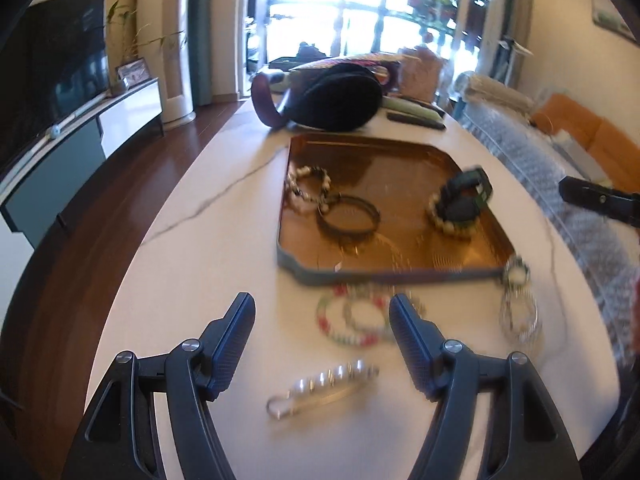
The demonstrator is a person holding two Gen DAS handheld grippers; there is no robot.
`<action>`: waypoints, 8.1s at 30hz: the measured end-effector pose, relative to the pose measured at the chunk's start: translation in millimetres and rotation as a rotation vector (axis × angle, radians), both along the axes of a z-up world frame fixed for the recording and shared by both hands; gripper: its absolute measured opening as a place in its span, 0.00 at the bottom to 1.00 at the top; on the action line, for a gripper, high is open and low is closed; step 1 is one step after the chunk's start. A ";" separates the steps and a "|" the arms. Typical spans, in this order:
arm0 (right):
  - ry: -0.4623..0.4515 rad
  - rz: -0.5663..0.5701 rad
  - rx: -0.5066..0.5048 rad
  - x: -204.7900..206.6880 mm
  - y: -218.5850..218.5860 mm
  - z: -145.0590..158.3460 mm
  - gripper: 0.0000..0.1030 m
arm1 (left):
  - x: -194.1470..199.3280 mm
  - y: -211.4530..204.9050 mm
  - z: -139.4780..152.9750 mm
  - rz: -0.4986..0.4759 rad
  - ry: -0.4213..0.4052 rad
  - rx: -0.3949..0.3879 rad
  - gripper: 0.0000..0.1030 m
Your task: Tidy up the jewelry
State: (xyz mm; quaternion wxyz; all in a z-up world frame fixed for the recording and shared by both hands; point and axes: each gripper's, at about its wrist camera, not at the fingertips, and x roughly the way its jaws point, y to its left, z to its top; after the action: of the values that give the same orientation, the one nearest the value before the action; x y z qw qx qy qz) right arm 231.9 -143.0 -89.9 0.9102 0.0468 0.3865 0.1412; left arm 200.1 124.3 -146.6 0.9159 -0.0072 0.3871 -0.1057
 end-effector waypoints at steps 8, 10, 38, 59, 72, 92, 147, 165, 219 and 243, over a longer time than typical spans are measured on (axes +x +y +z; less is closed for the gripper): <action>0.045 0.032 -0.074 -14.2 -7.4 -38.1 0.71 | -11.9 -16.4 -3.0 -0.125 -0.011 0.000 0.53; 0.044 0.033 -0.095 -10.9 -7.5 -43.3 0.69 | -6.6 -20.3 -7.4 -0.129 0.019 -0.007 0.37; 0.128 0.152 -0.192 15.3 -11.7 -82.7 0.33 | 38.9 -42.3 -31.3 -0.135 0.111 0.135 0.06; 0.024 0.162 -0.101 -15.2 -11.0 -38.2 0.05 | 10.3 -37.7 23.3 -0.156 0.014 0.020 0.06; -0.030 0.081 -0.024 -15.3 -7.6 -24.7 0.05 | 11.8 -59.1 48.8 -0.145 -0.052 0.005 0.06; -0.210 0.123 -0.013 -18.2 38.1 63.6 0.05 | 13.4 -85.6 120.6 -0.183 -0.248 -0.105 0.06; 0.047 0.054 -0.085 10.3 17.8 -50.5 0.97 | 32.1 -44.2 27.1 0.116 -0.021 0.021 0.99; 0.024 0.079 -0.108 -59.1 -12.5 -30.0 0.99 | -12.0 -9.1 -4.3 0.056 0.068 0.032 0.95; 0.037 0.168 -0.073 -29.8 15.1 -60.5 0.06 | 11.5 -100.7 -23.8 -0.191 0.111 -0.003 0.39; -0.024 0.164 -0.106 -35.6 19.9 -46.0 0.06 | 5.1 -98.7 12.2 -0.125 -0.019 0.014 0.06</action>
State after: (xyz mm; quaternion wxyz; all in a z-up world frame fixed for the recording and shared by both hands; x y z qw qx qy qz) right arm 196.4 -123.1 -135.9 0.9013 -0.0351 0.3851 0.1952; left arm 205.2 25.6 -134.4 0.9112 0.0245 0.3787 -0.1602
